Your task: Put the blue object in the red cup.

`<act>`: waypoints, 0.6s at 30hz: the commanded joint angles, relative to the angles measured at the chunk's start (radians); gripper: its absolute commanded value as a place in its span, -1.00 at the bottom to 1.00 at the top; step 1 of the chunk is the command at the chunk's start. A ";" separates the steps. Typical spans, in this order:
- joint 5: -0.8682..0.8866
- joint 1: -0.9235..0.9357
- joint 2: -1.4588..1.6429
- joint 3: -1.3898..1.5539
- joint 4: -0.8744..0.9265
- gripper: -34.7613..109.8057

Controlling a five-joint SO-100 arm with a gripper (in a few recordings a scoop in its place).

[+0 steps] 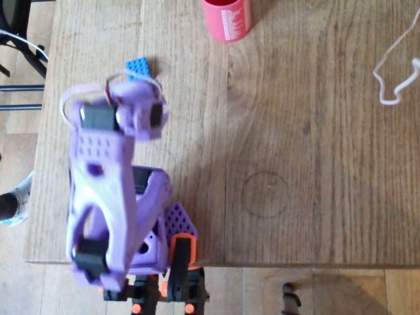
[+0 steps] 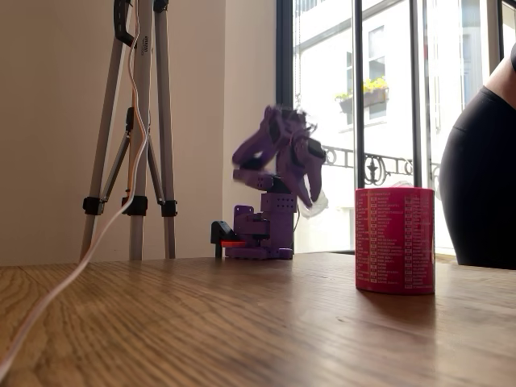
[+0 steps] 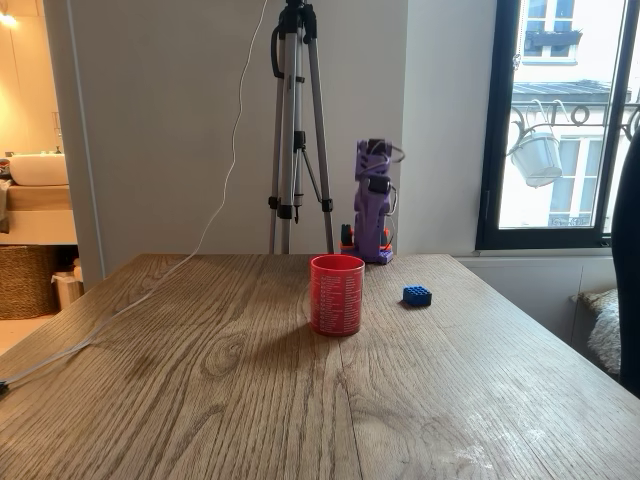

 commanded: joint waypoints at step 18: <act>0.551 -0.347 -0.834 -0.327 -0.462 -0.50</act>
